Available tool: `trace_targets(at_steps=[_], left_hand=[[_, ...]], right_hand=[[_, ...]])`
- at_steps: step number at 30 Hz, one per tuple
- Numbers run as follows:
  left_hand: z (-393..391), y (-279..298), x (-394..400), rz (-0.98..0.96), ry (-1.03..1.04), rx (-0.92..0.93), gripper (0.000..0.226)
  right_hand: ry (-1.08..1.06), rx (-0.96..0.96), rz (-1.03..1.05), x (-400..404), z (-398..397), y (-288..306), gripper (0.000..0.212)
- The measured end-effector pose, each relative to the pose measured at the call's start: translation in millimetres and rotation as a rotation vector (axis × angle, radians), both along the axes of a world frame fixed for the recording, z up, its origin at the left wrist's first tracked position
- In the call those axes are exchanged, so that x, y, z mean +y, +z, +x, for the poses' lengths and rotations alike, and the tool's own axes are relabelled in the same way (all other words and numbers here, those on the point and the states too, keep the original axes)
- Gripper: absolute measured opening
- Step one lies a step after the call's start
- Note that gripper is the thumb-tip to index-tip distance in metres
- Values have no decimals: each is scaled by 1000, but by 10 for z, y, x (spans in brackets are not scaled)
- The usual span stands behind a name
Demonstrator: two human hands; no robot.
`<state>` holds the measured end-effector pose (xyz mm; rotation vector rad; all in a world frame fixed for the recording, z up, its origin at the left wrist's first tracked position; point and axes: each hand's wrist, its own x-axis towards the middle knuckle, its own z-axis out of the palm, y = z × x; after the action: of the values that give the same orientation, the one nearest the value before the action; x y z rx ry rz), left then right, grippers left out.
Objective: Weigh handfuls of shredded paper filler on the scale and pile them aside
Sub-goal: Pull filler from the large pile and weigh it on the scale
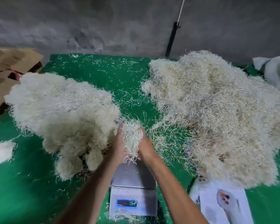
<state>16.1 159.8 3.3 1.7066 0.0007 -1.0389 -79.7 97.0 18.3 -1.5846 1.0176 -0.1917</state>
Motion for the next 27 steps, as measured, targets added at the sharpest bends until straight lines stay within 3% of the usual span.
trace_targets(at_steps=[2, 5, 8, 10, 13, 16, 18, 20, 23, 25, 27], left_hand=[[-143, 11, 83, -35, -125, -40, 63], [-166, 6, 263, -162, -304, -156, 67], [19, 25, 534, -66, -324, -269, 57], [109, -70, 674, -53, -267, -274, 53], [118, -145, 763, 6, -206, -296, 52], [2, -201, 810, 70, -200, -372, 47], [-31, -317, 859, 92, -206, -404, 46], [-6, -413, 913, 128, -263, -414, 49], [46, -456, 984, 117, -366, -452, 55], [108, -480, 1043, 53, -340, -361, 57], [173, -560, 1157, -142, -254, -118, 40]], right_hand=[[-150, -141, 196, 253, -38, -121, 44], [-281, -165, 117, 347, -216, -220, 39], [-409, -211, 74, 303, -378, -190, 26], [-433, -197, 61, 312, -447, -157, 23], [-483, -156, 2, 379, -489, -204, 37], [-518, 57, -137, 388, -503, -343, 51], [-435, 175, -254, 375, -568, -464, 35], [-397, 165, -313, 344, -651, -508, 17], [-397, 45, -302, 290, -798, -473, 24], [-449, -3, -284, 313, -900, -472, 35], [-561, -2, -314, 407, -1029, -563, 44]])
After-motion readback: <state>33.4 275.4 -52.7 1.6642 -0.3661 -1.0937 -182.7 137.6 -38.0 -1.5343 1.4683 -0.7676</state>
